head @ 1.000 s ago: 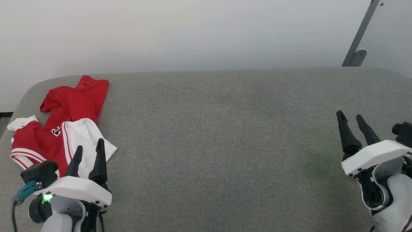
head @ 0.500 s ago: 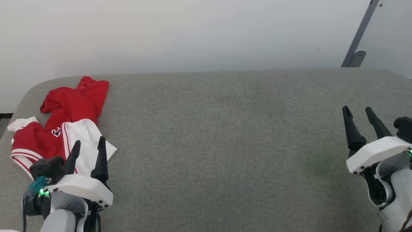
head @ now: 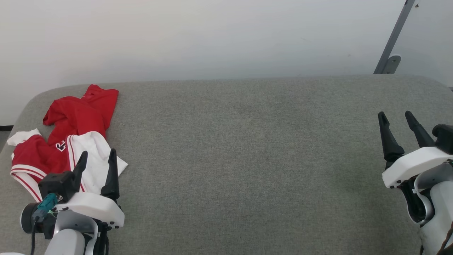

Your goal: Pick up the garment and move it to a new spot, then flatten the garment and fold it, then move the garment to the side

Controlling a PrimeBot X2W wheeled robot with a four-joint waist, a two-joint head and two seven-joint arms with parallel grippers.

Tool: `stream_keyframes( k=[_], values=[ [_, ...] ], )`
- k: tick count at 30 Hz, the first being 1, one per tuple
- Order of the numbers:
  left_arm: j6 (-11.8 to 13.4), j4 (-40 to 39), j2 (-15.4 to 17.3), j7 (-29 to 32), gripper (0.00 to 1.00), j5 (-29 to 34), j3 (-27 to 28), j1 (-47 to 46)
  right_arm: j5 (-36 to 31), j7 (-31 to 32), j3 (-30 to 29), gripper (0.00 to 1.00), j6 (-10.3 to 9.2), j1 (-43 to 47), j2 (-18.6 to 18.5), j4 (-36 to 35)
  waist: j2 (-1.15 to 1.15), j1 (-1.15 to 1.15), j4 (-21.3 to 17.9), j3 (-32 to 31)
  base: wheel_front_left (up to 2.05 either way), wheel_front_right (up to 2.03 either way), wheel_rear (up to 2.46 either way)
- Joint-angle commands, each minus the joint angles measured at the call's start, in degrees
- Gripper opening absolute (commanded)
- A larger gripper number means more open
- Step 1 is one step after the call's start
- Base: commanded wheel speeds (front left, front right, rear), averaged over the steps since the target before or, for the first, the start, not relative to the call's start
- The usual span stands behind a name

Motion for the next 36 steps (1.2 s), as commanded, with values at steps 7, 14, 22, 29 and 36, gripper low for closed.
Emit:
stream_keyframes(
  k=[7,14,22,29,36],
  values=[
    [-0.46,0.08,0.10,-1.38,1.00,3.29,0.73,-1.32,-1.64,-1.49,0.29,1.00,0.26,0.27,-0.93,0.33,0.00,0.00,-0.15,-0.04,0.00,0.00,0.00],
    [-1.51,1.37,-0.79,-2.12,1.00,4.47,1.87,-1.28,-3.13,-2.50,0.64,1.00,0.27,0.46,-1.11,0.71,0.00,0.00,-0.37,-0.06,0.00,0.00,0.00],
    [-2.17,2.12,-0.88,-3.09,1.00,8.04,2.69,-1.72,-4.07,-3.46,0.84,1.00,0.28,-0.36,-1.68,1.13,0.00,0.00,-0.43,0.03,0.00,0.00,0.00],
    [-2.71,3.43,-1.43,-3.66,1.00,9.72,3.35,-2.16,-4.37,-4.15,1.34,1.00,0.29,-0.33,-1.95,1.78,0.00,0.00,1.53,0.04,0.00,0.00,0.00],
    [-2.76,5.12,-2.39,-4.45,1.00,11.19,5.48,-1.87,-4.18,-5.00,3.34,1.00,0.29,0.47,-0.40,2.02,0.00,0.00,8.53,0.32,0.00,0.00,0.00]
  ],
)
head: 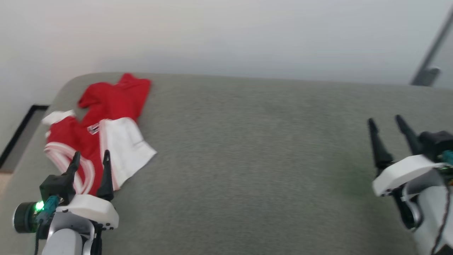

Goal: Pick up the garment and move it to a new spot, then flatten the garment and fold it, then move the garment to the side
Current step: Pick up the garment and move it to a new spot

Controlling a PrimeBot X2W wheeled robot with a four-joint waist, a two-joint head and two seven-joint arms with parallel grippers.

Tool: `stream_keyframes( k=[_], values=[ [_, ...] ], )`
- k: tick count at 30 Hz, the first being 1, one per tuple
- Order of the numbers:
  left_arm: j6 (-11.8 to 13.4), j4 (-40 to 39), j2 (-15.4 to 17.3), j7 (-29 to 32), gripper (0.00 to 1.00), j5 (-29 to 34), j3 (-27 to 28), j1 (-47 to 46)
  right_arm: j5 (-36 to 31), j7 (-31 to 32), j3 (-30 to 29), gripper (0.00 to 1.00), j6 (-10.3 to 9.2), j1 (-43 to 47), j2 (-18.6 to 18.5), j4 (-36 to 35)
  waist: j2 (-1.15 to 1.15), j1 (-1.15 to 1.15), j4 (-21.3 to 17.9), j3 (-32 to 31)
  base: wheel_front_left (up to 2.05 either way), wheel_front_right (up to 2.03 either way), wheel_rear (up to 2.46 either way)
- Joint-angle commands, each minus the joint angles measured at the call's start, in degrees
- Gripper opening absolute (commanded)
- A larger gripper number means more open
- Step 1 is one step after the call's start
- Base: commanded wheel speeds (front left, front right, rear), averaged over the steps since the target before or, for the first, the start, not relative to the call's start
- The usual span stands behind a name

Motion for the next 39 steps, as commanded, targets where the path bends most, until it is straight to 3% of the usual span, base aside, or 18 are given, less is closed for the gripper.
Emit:
stream_keyframes(
  k=[1,17,29,36,39],
  values=[
    [0.19,0.13,-0.02,-0.54,1.00,1.05,0.45,0.29,-0.47,-0.58,0.77,1.00,0.27,0.42,0.71,0.31,0.00,0.00,3.28,0.16,0.00,0.00,0.00],
    [0.77,-2.17,-3.00,-0.41,1.00,1.28,5.83,4.77,2.43,-0.79,8.44,1.00,0.15,0.08,6.78,0.57,0.00,0.00,23.66,0.47,0.00,0.00,0.00],
    [0.77,-8.03,-7.05,-0.41,1.00,-0.16,11.55,9.26,4.98,-0.80,15.26,1.00,0.15,-5.42,8.43,1.92,0.00,0.00,24.98,2.87,0.00,0.00,0.00],
    [-1.64,-6.17,-7.42,-0.41,1.00,0.50,8.78,5.85,5.91,-0.81,13.83,1.00,0.15,-3.43,7.97,1.26,0.00,0.00,24.50,2.78,0.00,0.00,0.00],
    [-2.48,-4.19,-6.13,-0.41,1.00,0.60,6.46,2.09,4.97,-0.80,13.79,1.00,0.15,-3.31,8.41,0.24,0.00,0.00,21.59,4.25,0.00,0.00,0.00]
  ],
)
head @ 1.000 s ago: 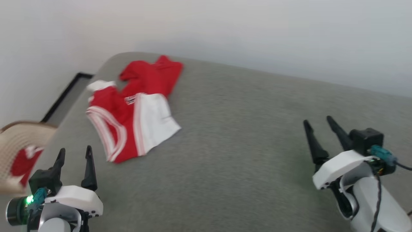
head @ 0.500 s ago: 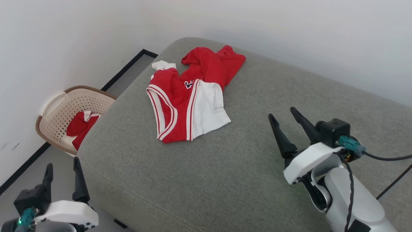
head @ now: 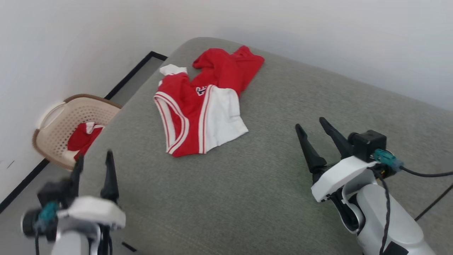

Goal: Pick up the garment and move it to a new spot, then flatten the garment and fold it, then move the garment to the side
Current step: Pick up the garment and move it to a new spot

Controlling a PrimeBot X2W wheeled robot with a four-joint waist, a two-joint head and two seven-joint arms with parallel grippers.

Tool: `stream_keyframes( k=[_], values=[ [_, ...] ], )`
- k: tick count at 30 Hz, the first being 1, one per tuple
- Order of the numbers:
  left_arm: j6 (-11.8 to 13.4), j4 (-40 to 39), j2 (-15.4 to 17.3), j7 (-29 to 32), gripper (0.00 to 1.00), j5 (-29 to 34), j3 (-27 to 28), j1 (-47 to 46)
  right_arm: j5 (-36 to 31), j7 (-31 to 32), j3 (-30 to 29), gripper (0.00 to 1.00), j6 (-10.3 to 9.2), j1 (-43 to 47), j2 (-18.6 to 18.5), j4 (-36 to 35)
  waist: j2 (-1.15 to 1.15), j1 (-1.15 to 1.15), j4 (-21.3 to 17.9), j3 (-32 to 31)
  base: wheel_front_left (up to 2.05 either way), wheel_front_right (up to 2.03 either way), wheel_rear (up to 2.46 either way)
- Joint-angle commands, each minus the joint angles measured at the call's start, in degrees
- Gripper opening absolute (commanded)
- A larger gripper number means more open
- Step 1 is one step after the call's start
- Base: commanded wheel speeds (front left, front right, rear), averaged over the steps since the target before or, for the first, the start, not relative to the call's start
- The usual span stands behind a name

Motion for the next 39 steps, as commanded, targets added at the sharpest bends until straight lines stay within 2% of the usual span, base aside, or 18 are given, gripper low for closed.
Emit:
stream_keyframes(
  k=[1,6,8,10,13,16,20,23,26,30,33,39],
  values=[
    [-0.37,0.50,0.95,-0.13,1.00,0.16,-0.62,-2.81,-0.62,-0.26,0.37,1.00,0.01,-0.10,0.05,-0.64,0.00,0.00,-3.32,2.06,0.00,0.00,0.00],
    [-0.81,6.89,3.89,0.44,1.00,-1.75,-5.34,-13.88,-0.91,-0.26,1.89,1.00,0.01,-2.16,-1.56,-1.28,0.00,0.00,-9.83,6.81,0.00,0.00,0.00],
    [-0.88,10.14,6.37,1.80,1.00,-2.08,-7.73,-19.03,-0.80,-0.25,1.94,1.00,0.01,-3.29,-2.37,-1.68,0.00,0.00,-12.23,9.19,0.00,0.00,0.00],
    [-0.76,14.20,7.56,3.82,1.00,-5.52,-8.63,-23.86,-0.60,-0.26,2.11,1.00,0.01,-4.31,-2.84,-1.99,0.00,0.00,-14.51,10.96,0.00,0.00,0.00],
    [-0.74,20.28,11.64,7.26,1.00,-7.61,-10.93,-30.53,-0.47,-0.25,2.02,1.00,0.01,-5.74,-3.55,-2.27,0.00,0.00,-17.64,12.89,0.00,0.00,0.00],
    [-0.76,26.18,14.66,13.74,1.00,-12.07,-12.87,-35.18,-0.28,-0.25,2.21,1.00,0.01,-6.65,-3.56,-2.67,0.00,0.00,-20.71,14.34,0.00,0.00,0.00],
    [-0.76,31.74,18.21,27.88,1.00,-20.40,-16.60,-38.83,-0.41,-0.26,2.19,1.00,0.01,-7.49,-3.41,-3.59,0.00,0.00,-24.01,15.99,0.00,0.00,0.00],
    [-0.76,31.96,21.55,37.96,1.00,-27.20,-19.45,-39.40,-0.65,-0.26,2.77,1.00,0.01,-7.83,-3.23,-4.24,0.00,0.00,-26.17,17.34,0.00,0.00,0.00],
    [-0.76,32.00,25.35,43.39,1.00,-31.79,-20.95,-38.97,-0.79,-0.26,3.42,1.00,0.01,-8.25,-3.13,-4.61,0.00,0.00,-28.39,18.80,0.00,0.00,0.00],
    [-0.76,33.95,28.59,46.87,1.00,-33.93,-22.60,-39.09,-0.99,-0.26,3.67,1.00,0.01,-9.31,-3.98,-5.89,0.00,0.00,-30.68,21.46,0.00,0.00,0.00],
    [-0.75,36.10,29.14,48.43,1.00,-35.20,-23.38,-39.11,-1.08,-0.26,3.95,1.00,0.01,-10.01,-4.55,-7.09,0.00,0.00,-31.92,23.67,0.00,0.00,0.00],
    [-0.76,38.91,26.55,50.73,1.00,-37.90,-25.85,-37.69,-1.91,-0.20,3.90,1.00,0.01,-10.60,-5.28,-9.92,0.00,0.00,-32.72,26.11,0.00,0.00,0.00]
  ],
)
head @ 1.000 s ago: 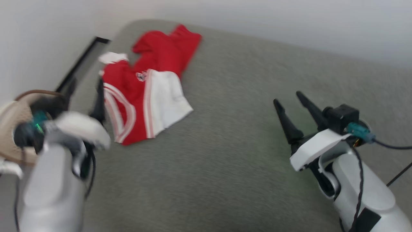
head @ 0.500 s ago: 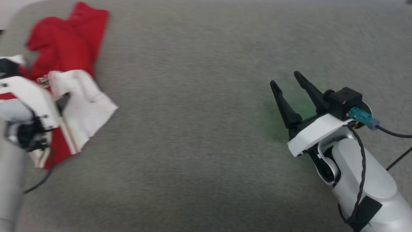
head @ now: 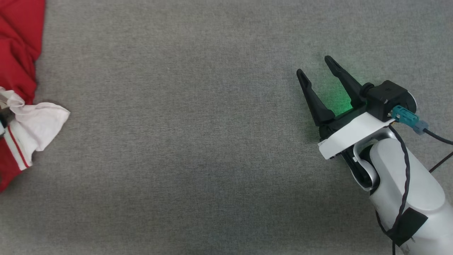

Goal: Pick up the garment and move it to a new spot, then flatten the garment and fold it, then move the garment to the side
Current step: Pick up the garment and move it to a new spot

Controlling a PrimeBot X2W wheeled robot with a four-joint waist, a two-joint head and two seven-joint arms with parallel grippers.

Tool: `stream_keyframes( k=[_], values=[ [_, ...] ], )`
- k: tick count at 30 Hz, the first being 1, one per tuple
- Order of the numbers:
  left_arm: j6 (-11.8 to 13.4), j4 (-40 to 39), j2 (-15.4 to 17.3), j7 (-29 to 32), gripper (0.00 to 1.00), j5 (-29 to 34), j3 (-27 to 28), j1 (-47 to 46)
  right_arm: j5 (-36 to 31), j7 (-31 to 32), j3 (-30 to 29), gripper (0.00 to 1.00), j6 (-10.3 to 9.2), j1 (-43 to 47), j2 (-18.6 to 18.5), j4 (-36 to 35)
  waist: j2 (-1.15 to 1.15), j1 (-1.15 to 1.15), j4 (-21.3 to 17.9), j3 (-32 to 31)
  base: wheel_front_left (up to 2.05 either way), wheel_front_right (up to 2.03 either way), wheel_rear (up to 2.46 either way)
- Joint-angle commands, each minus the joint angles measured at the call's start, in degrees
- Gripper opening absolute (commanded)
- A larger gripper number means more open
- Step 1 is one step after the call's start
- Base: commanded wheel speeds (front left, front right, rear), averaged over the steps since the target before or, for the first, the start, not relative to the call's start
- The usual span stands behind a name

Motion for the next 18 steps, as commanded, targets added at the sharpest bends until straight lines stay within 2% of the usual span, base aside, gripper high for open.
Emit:
stream_keyframes(
  k=[1,2,3,4,10,18],
  values=[
    [0.18,2.95,-6.61,2.33,0.89,-1.16,-3.04,3.93,-0.43,-0.09,0.11,1.00,0.01,-0.64,0.05,-1.12,-0.01,0.00,-0.58,0.82,0.00,0.00,0.00],
    [0.18,2.54,-7.18,2.80,0.40,-1.85,-3.63,4.44,-0.63,0.04,0.12,1.00,0.01,-0.58,0.01,-1.58,-0.01,0.00,-0.54,0.77,0.00,0.00,0.00],
    [0.18,2.54,-7.18,2.80,0.40,-1.85,-3.63,4.44,-0.63,0.04,0.12,1.00,0.01,-0.58,0.01,-1.58,-0.01,0.00,-0.54,0.77,0.00,0.00,0.00],
    [0.17,2.17,-7.61,3.12,0.00,-2.76,-3.79,4.83,-0.84,0.23,0.10,1.00,0.01,-0.42,-0.05,-2.20,-0.01,0.00,-0.40,0.59,0.00,0.00,0.00],
    [-0.03,-0.01,-6.56,0.99,0.00,-6.53,-4.57,6.11,-1.20,0.88,-0.28,1.00,0.01,1.42,0.45,-3.62,-0.01,0.00,0.69,-3.06,0.00,0.00,0.00],
    [0.00,-5.56,-0.83,-7.56,0.00,-7.07,-7.96,4.52,0.85,0.56,-0.41,1.00,0.01,4.97,2.48,-1.45,-0.01,0.00,1.80,-12.91,0.00,0.00,0.00]
  ],
)
